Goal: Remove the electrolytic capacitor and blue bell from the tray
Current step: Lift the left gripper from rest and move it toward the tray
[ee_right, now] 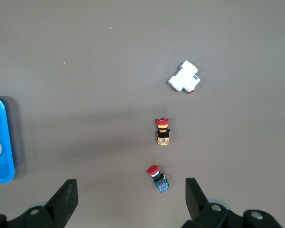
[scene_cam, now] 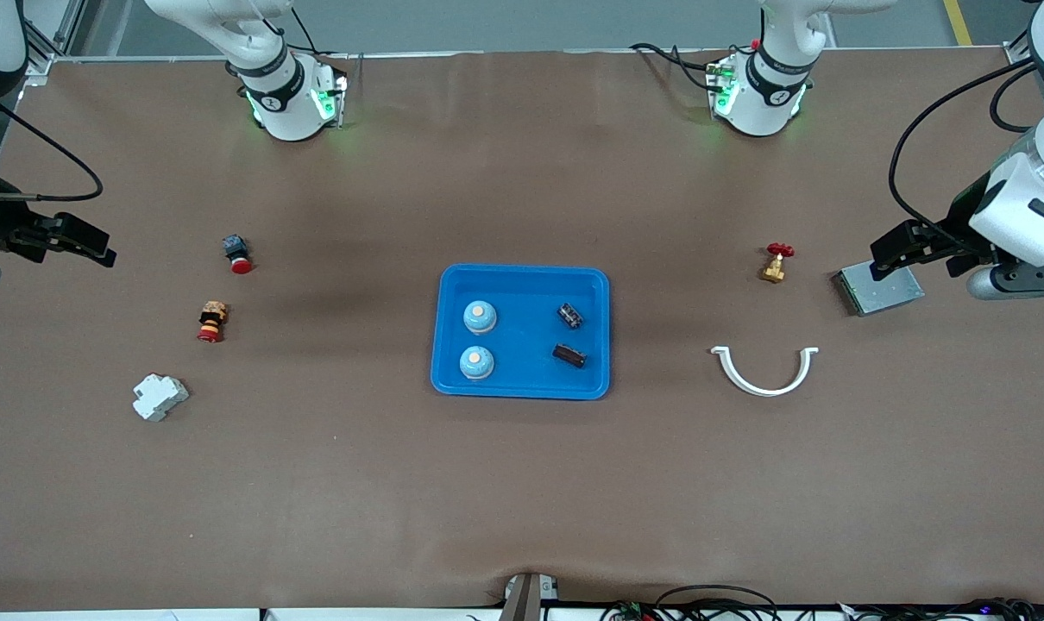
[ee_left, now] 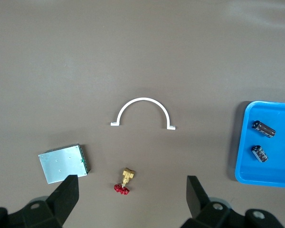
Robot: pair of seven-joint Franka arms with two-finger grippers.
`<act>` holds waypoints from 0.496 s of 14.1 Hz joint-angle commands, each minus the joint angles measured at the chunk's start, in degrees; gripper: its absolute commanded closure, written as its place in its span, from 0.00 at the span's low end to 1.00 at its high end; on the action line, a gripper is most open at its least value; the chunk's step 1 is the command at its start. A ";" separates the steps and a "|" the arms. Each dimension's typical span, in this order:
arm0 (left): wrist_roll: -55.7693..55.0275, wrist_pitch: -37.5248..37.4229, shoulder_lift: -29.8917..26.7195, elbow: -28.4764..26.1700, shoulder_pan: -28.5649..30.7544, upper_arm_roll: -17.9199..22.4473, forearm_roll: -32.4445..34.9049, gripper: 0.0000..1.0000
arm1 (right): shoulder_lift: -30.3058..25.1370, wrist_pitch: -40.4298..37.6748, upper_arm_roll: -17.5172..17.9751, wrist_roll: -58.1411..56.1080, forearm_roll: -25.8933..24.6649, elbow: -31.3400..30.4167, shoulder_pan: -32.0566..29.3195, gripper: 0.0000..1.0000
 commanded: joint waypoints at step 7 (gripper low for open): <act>0.89 -1.14 0.09 0.78 0.07 0.11 -0.95 0.00 | -0.48 -0.23 0.10 0.38 -0.73 0.03 -0.07 0.00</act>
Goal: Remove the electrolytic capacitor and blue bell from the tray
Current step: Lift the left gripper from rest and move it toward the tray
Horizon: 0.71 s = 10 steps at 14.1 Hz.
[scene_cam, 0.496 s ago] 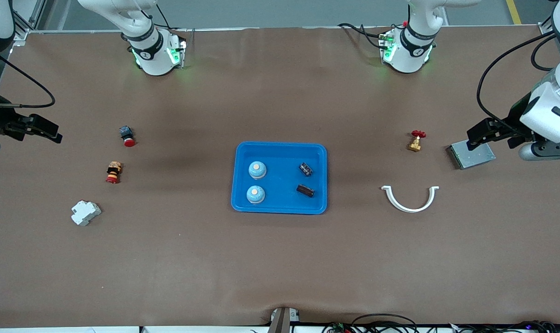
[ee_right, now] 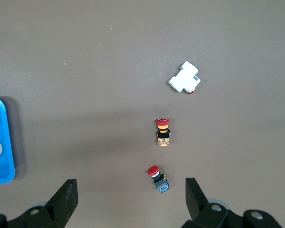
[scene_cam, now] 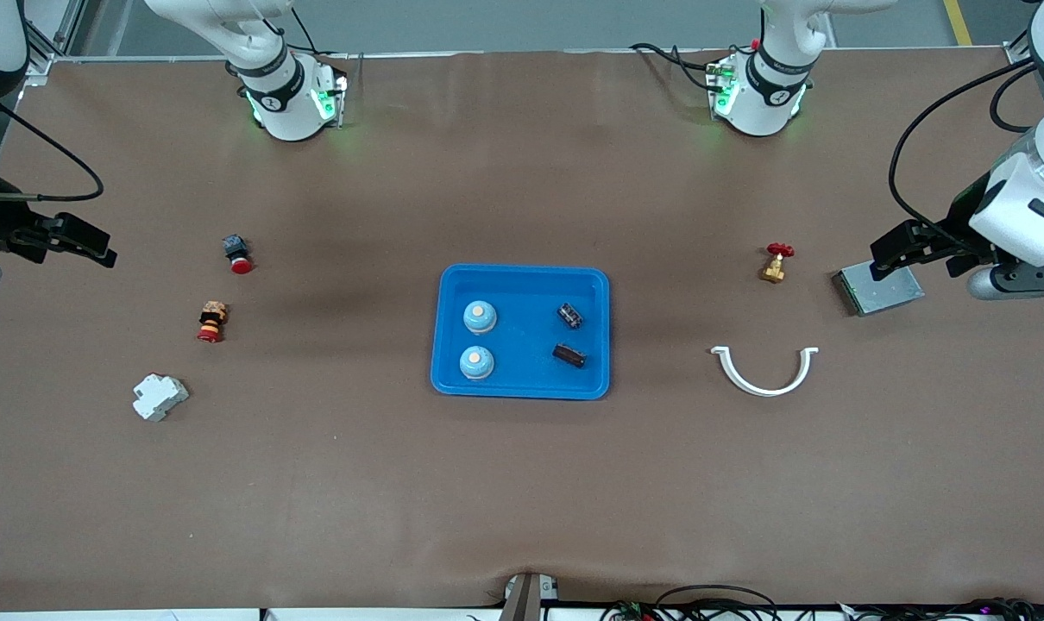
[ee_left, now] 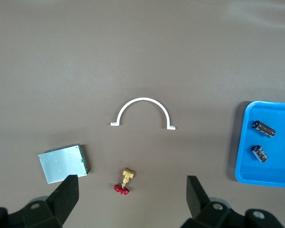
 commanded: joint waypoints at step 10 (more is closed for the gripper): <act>-3.41 -1.14 1.40 0.61 -1.16 -3.83 -1.13 0.00 | -0.48 -0.02 -0.01 0.03 -0.72 0.12 0.16 0.00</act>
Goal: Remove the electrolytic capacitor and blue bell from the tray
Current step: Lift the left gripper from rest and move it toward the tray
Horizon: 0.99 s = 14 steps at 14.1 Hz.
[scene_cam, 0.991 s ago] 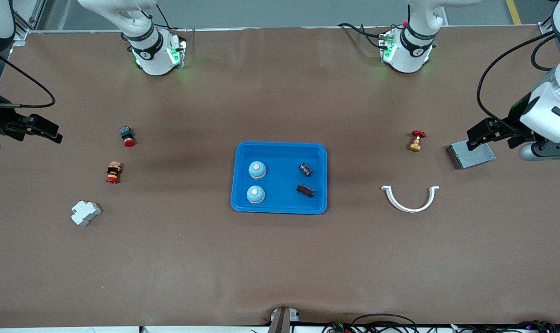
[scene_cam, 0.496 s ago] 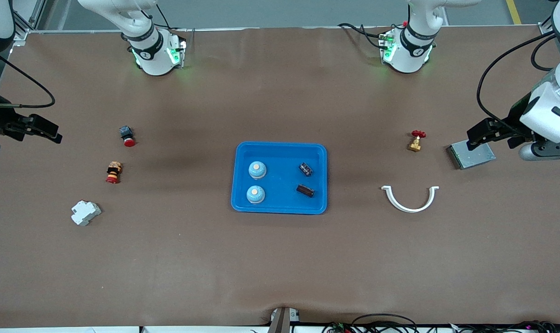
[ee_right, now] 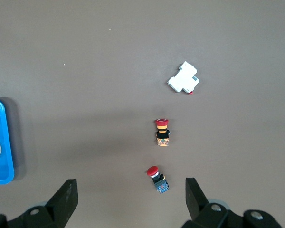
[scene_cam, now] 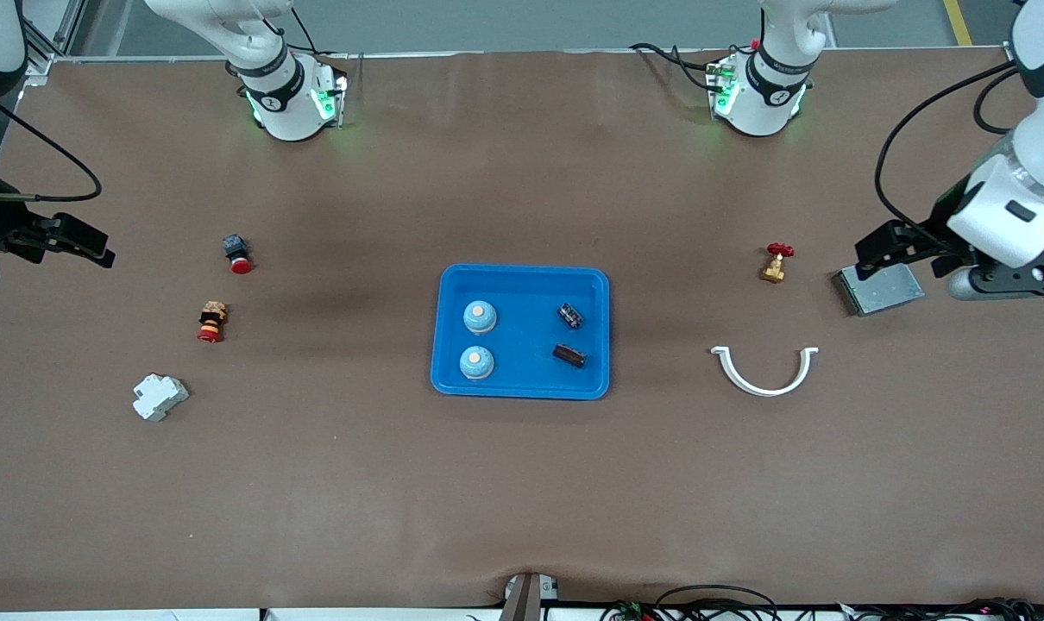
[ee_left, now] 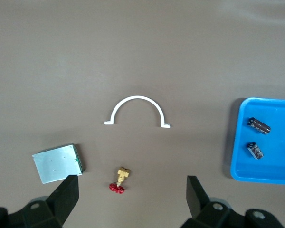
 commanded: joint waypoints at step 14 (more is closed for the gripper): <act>-12.12 -0.86 3.72 0.82 -2.93 -6.45 -1.14 0.00 | -0.74 -0.12 0.28 0.65 -0.41 0.98 0.34 0.00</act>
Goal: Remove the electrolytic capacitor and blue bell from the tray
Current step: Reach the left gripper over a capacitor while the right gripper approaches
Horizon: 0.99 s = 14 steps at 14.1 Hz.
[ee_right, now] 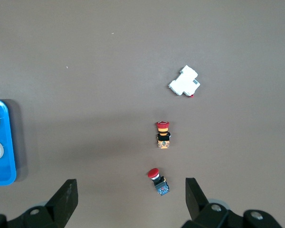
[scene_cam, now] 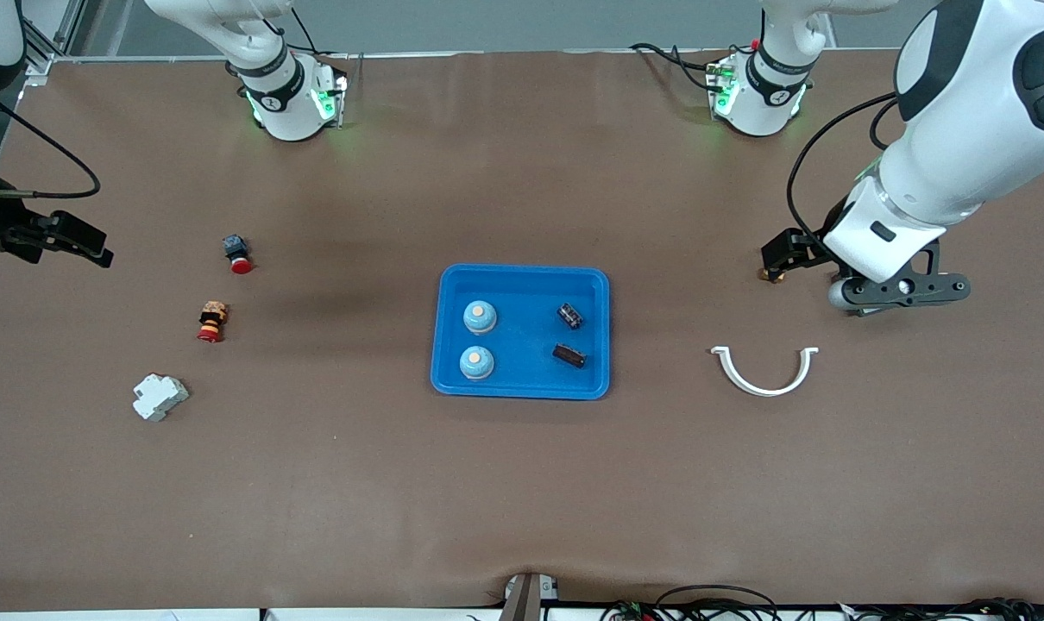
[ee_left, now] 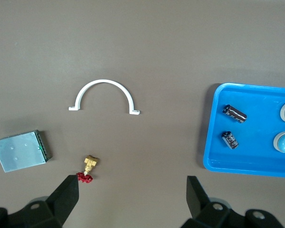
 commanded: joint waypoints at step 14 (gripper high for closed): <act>-23.39 5.87 12.47 4.95 -9.88 0.08 -0.60 0.00 | -0.26 0.09 -0.31 0.20 -0.65 0.04 -0.74 0.00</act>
